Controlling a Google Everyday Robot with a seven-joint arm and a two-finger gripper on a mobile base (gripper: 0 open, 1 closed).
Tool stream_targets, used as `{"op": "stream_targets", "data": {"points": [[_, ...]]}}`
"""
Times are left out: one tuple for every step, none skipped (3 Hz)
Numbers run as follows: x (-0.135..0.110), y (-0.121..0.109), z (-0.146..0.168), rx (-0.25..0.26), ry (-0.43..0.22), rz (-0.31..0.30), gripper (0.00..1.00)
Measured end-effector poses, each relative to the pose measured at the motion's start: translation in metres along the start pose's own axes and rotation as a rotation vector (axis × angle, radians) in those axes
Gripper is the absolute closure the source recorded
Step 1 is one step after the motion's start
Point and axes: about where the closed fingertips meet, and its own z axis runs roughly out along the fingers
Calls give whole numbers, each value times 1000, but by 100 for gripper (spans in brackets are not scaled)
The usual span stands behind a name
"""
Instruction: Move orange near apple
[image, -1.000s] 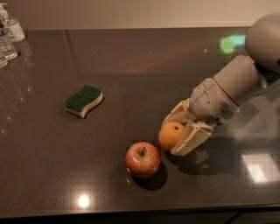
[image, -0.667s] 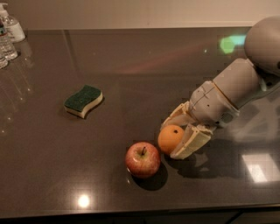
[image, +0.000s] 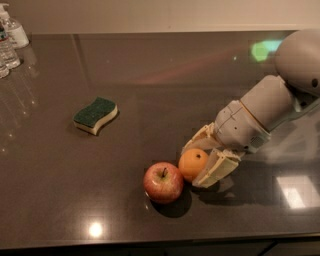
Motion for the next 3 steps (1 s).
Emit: {"op": "stream_targets", "data": {"points": [[5, 1, 5, -8, 8, 11, 13], [10, 0, 7, 4, 26, 27, 0], [10, 0, 7, 4, 26, 28, 0]]}}
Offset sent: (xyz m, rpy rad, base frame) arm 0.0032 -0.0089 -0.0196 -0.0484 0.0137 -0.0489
